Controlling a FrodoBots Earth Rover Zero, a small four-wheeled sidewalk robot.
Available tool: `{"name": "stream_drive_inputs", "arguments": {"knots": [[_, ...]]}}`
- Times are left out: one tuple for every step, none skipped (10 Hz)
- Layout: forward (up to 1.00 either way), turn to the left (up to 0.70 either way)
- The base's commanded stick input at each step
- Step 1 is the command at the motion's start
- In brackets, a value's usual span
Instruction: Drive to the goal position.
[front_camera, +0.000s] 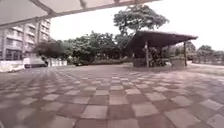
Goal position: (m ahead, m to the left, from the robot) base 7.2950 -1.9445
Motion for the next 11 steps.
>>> {"name": "stream_drive_inputs", "arguments": {"knots": [[1.0, 0.0], [1.0, 0.0], [1.0, 0.0], [1.0, 0.0], [1.0, 0.0], [1.0, 0.0], [1.0, 0.0], [1.0, 0.0], [1.0, 0.0], [1.0, 0.0], [1.0, 0.0]]}}
